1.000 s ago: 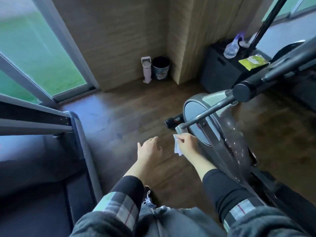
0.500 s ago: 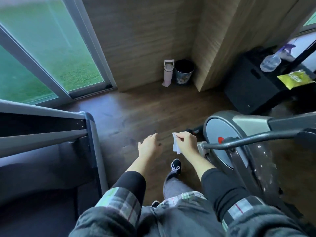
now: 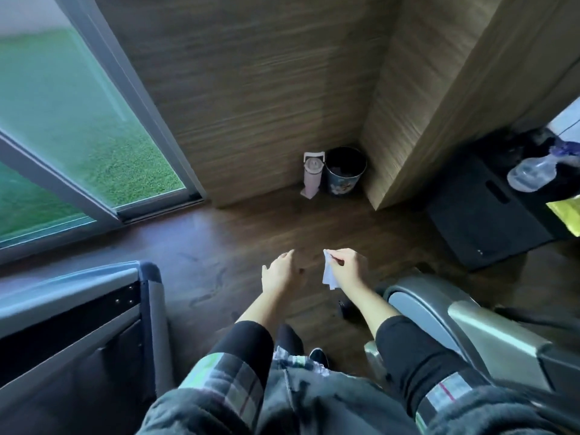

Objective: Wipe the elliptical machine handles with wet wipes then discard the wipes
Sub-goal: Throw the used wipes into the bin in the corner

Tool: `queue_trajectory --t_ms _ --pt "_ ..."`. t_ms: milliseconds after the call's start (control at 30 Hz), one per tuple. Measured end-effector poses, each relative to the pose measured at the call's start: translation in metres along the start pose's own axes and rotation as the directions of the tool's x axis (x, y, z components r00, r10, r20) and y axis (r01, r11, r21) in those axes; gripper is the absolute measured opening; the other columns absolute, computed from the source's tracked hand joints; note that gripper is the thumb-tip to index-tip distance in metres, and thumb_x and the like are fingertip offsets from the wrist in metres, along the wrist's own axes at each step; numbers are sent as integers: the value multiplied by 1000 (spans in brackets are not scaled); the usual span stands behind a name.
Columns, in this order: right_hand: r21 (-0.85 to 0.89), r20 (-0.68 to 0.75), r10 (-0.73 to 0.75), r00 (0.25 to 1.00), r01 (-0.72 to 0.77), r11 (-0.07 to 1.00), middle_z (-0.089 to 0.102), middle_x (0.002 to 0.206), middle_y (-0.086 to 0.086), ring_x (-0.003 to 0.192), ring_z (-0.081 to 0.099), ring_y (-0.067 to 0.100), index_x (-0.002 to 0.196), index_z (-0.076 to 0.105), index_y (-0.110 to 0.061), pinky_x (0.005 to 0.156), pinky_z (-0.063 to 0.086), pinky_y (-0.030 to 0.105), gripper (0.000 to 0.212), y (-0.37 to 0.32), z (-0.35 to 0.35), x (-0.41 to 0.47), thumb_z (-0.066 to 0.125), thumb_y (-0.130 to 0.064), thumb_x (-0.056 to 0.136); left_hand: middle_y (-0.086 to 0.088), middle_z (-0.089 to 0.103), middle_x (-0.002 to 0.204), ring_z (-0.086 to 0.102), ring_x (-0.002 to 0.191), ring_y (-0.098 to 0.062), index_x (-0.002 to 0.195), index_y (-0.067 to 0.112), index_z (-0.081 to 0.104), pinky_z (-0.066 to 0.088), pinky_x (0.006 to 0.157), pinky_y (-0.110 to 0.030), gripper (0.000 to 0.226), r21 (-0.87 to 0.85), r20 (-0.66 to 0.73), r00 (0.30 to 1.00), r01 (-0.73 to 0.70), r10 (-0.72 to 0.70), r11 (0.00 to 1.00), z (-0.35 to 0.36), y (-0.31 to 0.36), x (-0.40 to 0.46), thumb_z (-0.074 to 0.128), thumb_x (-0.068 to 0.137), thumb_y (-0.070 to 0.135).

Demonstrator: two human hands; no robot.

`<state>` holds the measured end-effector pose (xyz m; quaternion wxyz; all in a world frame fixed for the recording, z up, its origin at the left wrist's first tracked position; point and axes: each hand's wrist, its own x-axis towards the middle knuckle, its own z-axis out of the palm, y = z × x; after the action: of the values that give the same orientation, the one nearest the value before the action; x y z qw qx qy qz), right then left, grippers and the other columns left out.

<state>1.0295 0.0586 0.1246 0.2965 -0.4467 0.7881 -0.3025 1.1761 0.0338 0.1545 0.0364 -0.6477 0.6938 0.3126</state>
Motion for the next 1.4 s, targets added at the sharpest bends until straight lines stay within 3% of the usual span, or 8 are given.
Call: queue_trajectory --t_ms 200,433,700,867,967,1133,1233,1400 --pt "3 -7 21 1000 -21 1000 73 90 7 84 66 21 90 75 -8 76 50 29 17 -17 10 106 66 -22 87 1 45 146 43 133 -20 143 25 38 29 112 -44 54 21 63 998 -20 19 1000 -39 35 115 50 90 29" --pt "2 -37 -23 999 23 1000 72 95 7 89 66 21 95 75 -6 68 38 12 13 -62 9 244 67 -9 85 0 54 131 53 121 -25 124 22 52 45 90 -36 37 4 146 989 -39 38 999 -107 71 257 53 88 29" --pt "38 -168 12 986 -6 999 72 95 4 87 64 10 96 75 -7 71 38 -2 14 -92 -13 343 69 -13 84 2 60 124 59 113 -26 122 34 53 48 86 -35 36 -20 231 971 -57 61 998 -135 131 378 50 87 42" --pt "59 -123 30 992 -23 998 73 93 -4 87 64 2 91 76 -14 76 45 6 13 -89 -34 413 68 -22 86 -2 62 123 57 114 -29 119 34 54 47 94 -39 36 -98 221 972 -55 76 994 -141 177 429 47 88 51" --pt "67 -11 -12 1000 13 998 73 93 -4 91 66 3 93 76 -16 84 51 18 13 -84 -50 470 66 -20 87 -3 56 134 52 123 -28 132 24 52 41 103 -36 41 -197 188 981 -11 49 980 -144 204 468 51 93 38" --pt "61 199 -77 977 66 996 66 114 2 107 59 9 110 69 -10 96 47 23 22 -86 -90 558 64 -13 89 -3 69 107 64 96 -26 90 20 62 50 81 -30 38 -186 192 978 118 -82 975 -140 247 535 37 75 45" --pt "66 242 -115 963 102 993 65 113 4 105 60 12 111 68 -6 90 45 15 23 -86 -103 598 63 -13 90 -5 65 107 62 102 -29 106 15 62 50 77 -34 33 -250 160 978 169 -131 953 -148 277 549 49 85 37" --pt "61 309 -117 944 103 993 68 109 2 100 62 9 109 70 -11 91 49 24 22 -85 -106 640 61 -21 92 -6 61 122 60 109 -28 128 25 53 51 90 -40 40 -331 150 971 227 -187 916 -155 305 571 51 90 38"
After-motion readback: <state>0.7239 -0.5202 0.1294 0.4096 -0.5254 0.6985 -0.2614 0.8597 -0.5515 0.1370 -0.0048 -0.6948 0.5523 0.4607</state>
